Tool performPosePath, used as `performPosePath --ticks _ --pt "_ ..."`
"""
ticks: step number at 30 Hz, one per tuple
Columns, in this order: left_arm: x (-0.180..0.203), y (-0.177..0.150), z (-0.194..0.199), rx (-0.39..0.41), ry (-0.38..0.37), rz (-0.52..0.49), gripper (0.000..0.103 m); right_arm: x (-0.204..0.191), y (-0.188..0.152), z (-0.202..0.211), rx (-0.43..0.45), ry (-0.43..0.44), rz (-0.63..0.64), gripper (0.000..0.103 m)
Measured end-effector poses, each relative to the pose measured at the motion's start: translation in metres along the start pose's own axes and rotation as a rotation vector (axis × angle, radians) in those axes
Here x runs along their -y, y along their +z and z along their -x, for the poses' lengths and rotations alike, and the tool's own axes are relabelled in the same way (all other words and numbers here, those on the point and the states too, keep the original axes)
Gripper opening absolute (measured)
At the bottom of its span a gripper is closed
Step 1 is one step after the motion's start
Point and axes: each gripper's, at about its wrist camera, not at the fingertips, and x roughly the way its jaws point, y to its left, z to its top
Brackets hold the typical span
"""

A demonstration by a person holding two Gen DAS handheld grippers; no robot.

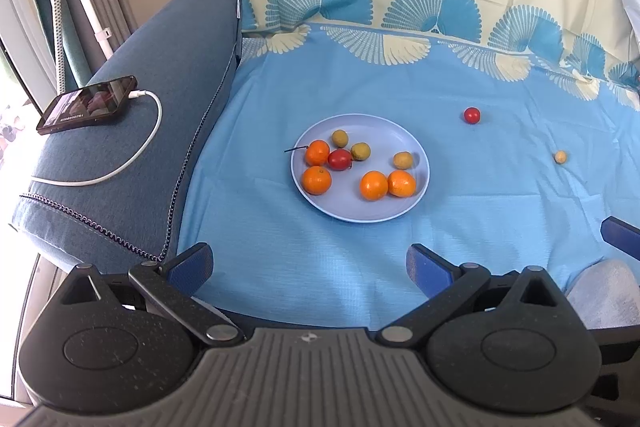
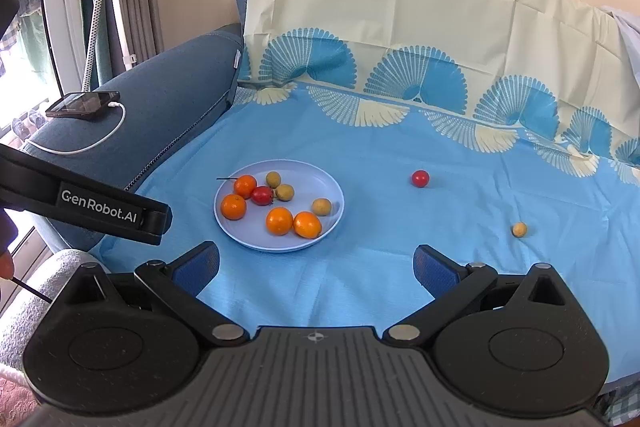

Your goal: Organize fruits

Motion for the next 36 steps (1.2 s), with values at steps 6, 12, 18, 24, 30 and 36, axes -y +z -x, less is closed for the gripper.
performPosePath --ticks 6,12,18,24,30,36 --pt "-0.001 0.0 -0.001 0.0 -0.005 0.005 0.103 0.0 0.001 -0.001 0.0 -0.003 0.009 0.102" --pt "0.002 0.002 -0.002 -0.002 -0.007 -0.007 0.103 0.001 0.001 -0.002 -0.007 -0.006 -0.002 0.102" --pt "0.005 0.004 -0.007 -0.011 -0.007 -0.02 0.103 0.003 0.0 -0.006 -0.016 -0.003 -0.012 0.102" --pt "0.011 0.006 -0.018 -0.037 -0.001 -0.033 0.103 0.009 -0.001 -0.015 -0.035 0.005 -0.027 0.102" --pt "0.019 0.013 -0.032 -0.066 0.001 -0.049 0.103 0.019 -0.003 -0.028 -0.056 0.005 -0.059 0.102" --pt "0.034 0.023 -0.051 -0.106 -0.005 -0.07 0.103 0.043 -0.004 -0.041 -0.075 -0.029 -0.121 0.102"
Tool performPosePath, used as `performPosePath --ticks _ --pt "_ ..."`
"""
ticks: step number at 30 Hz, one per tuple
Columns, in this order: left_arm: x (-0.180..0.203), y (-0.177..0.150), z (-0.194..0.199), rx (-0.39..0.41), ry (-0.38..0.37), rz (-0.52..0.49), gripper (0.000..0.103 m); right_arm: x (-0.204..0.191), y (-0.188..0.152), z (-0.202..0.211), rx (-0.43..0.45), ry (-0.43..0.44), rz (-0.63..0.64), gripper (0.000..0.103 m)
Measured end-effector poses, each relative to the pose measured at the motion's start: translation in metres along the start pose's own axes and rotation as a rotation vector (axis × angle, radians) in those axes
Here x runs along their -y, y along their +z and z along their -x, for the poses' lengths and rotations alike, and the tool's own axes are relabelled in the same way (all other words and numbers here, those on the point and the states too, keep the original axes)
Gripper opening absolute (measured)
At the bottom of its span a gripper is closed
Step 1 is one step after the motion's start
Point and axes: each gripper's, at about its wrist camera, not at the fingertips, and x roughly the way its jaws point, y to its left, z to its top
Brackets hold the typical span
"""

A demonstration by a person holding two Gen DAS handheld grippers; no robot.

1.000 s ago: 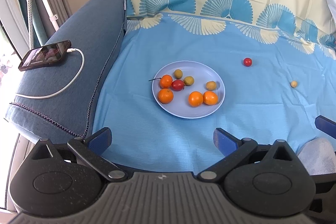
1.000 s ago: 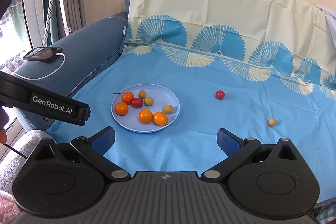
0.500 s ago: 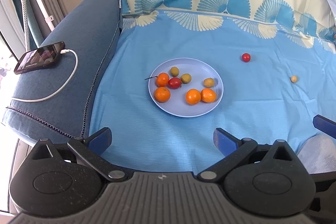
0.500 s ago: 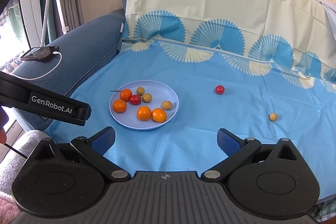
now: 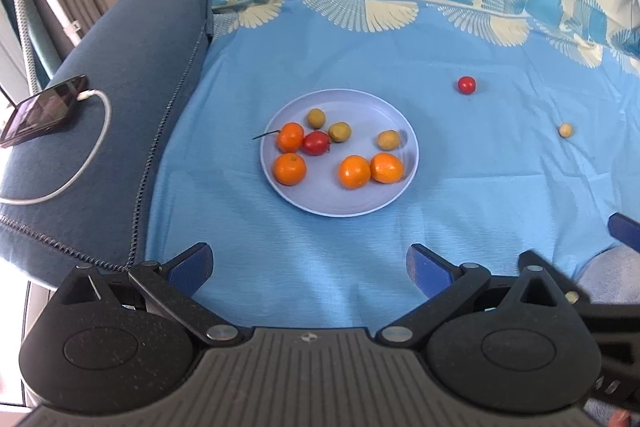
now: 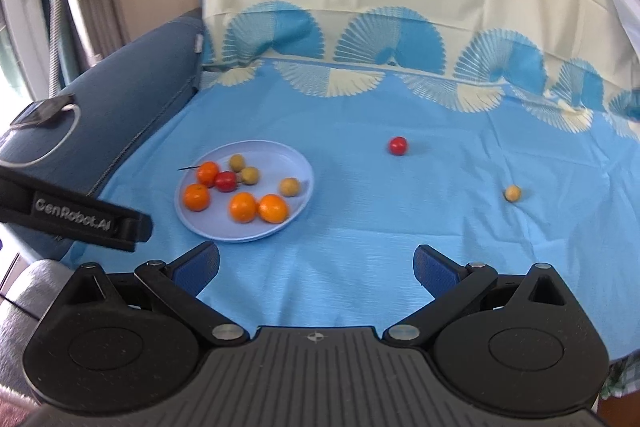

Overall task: Organize fruits
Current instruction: 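Grasp the red cherry tomato with the left tool while the right tool grasps a longan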

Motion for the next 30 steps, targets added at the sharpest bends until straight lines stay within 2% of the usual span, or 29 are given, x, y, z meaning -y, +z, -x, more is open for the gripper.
performPosePath --ticks 8,13,15,19,23,27,30 --pt "0.043 0.032 -0.03 -0.037 -0.017 -0.063 0.103 0.053 0.008 -0.023 -0.007 -0.088 -0.105 0.102" --pt "0.084 0.069 -0.059 -0.048 -0.062 -0.1 0.103 0.102 0.019 -0.048 0.017 -0.177 -0.156 0.102" --pt "0.103 0.086 -0.075 -0.037 -0.058 -0.123 0.103 0.125 0.024 -0.064 0.022 -0.216 -0.185 0.102" --pt "0.146 0.128 -0.116 -0.017 -0.081 -0.154 0.103 0.178 0.032 -0.105 0.006 -0.279 -0.243 0.102" --pt "0.181 0.164 -0.168 -0.017 -0.124 -0.13 0.103 0.23 0.036 -0.162 -0.062 -0.305 -0.298 0.102" --pt "0.213 0.187 -0.218 -0.016 -0.113 -0.146 0.103 0.266 0.038 -0.221 -0.146 -0.331 -0.333 0.102" --pt "0.23 0.197 -0.251 -0.024 -0.118 -0.157 0.103 0.28 0.038 -0.25 -0.173 -0.344 -0.346 0.102"
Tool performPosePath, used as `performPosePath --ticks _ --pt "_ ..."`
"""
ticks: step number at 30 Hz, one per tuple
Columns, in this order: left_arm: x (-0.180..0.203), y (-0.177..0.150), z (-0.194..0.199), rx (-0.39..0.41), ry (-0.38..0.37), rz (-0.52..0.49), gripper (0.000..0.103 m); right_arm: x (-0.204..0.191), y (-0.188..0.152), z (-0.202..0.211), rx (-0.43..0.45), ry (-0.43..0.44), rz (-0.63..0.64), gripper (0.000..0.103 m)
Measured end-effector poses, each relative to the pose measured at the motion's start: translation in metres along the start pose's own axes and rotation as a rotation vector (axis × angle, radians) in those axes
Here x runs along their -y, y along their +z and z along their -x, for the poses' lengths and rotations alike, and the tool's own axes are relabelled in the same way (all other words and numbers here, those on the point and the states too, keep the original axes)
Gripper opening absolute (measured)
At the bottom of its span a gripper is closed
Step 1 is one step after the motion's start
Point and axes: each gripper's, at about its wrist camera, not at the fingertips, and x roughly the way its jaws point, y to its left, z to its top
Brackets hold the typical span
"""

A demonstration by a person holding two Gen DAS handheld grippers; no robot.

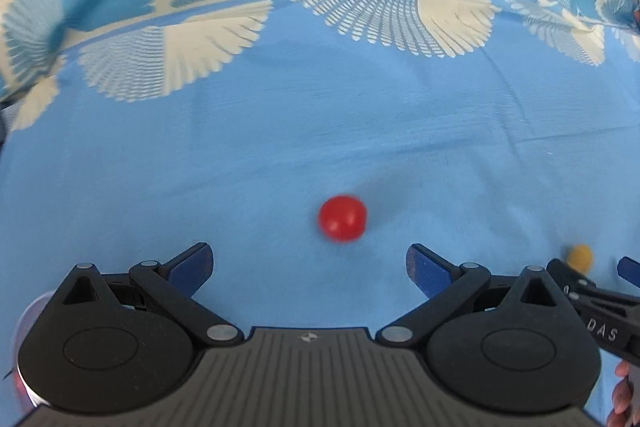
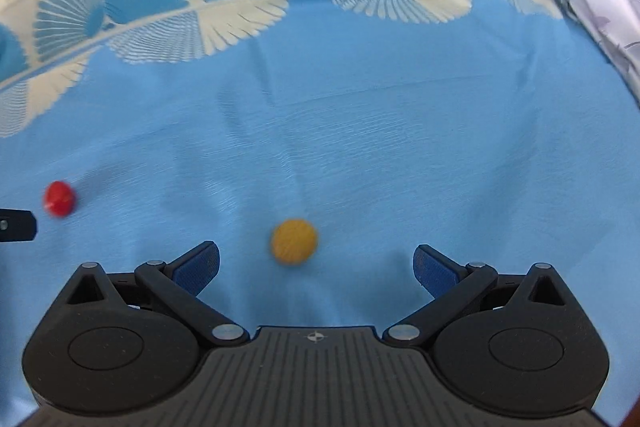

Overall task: Organize fruits
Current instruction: 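Grasp the red cherry tomato with the left tool while the right tool grasps a longan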

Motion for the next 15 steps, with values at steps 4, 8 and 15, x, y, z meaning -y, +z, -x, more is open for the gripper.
performPosePath --ticks 4,8,15 --pt "0.005 0.004 -0.038 -0.041 0.026 0.007 0.103 -0.005 0.003 -0.023 0.013 -0.019 0.043 0.102" --pt "0.0 0.012 -0.046 -0.037 -0.028 0.041 0.103 -0.007 0.002 -0.023 0.036 -0.015 0.05 0.102" --pt "0.001 0.015 -0.049 -0.069 -0.029 0.05 0.103 -0.008 0.003 -0.022 0.044 -0.016 0.054 0.102"
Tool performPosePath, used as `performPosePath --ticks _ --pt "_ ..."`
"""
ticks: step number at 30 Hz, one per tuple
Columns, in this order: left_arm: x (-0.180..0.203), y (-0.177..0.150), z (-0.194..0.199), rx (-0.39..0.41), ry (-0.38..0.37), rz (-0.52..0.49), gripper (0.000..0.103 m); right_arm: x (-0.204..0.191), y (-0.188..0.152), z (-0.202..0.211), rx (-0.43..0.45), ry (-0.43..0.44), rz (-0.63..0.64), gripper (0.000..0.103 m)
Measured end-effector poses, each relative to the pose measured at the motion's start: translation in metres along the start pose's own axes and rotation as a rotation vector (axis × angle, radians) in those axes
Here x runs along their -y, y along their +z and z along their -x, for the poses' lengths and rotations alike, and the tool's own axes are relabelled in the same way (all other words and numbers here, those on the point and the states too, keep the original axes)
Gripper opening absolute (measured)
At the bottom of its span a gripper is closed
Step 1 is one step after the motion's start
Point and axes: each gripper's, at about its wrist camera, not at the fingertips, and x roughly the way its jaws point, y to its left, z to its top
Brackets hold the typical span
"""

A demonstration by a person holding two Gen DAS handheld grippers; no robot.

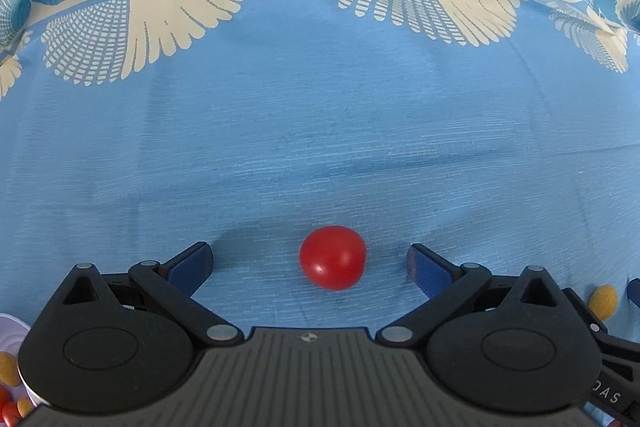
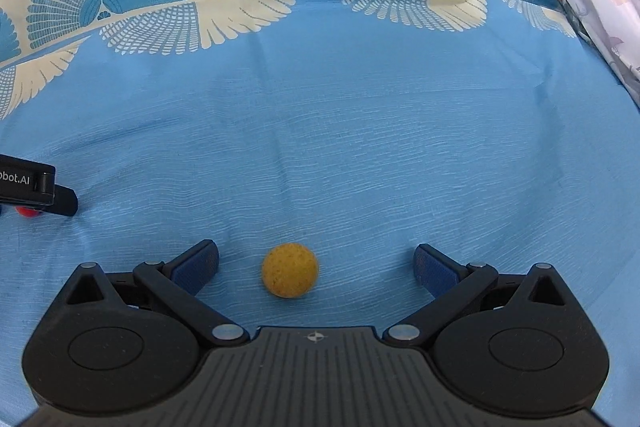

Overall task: Organize fruits
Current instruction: 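Grasp the red cherry tomato with the left tool while the right tool grasps a longan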

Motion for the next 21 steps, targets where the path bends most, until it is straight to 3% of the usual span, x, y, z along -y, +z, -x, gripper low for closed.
performPosePath --ticks 4,6,7,8,10,11,12,21 --pt "0.002 0.005 -0.001 -0.032 0.009 -0.011 0.103 0.001 0.001 0.001 -0.006 0.002 0.001 0.102" --pt "0.004 0.005 0.002 -0.025 0.02 -0.039 0.098 0.001 0.001 0.001 -0.006 0.003 0.004 0.102" --pt "0.005 0.005 0.006 -0.008 0.017 -0.054 0.085 0.001 0.001 0.001 -0.009 0.005 0.006 0.102" --pt "0.005 0.003 0.011 0.009 0.005 -0.06 0.062 0.001 0.002 0.003 -0.013 0.007 0.006 0.096" --pt "0.005 0.001 0.02 0.021 -0.009 -0.047 0.035 0.0 0.003 0.011 -0.001 0.019 0.011 0.07" --pt "0.004 -0.001 0.024 0.027 -0.016 -0.041 0.034 -0.002 0.003 0.016 0.009 0.037 0.024 0.038" --pt "0.004 -0.003 0.026 0.036 -0.024 -0.041 0.034 -0.005 0.004 0.019 0.01 0.043 0.035 0.027" --pt "0.005 -0.015 0.045 0.07 -0.024 -0.061 0.034 0.001 0.005 0.031 -0.01 0.06 -0.025 0.027"
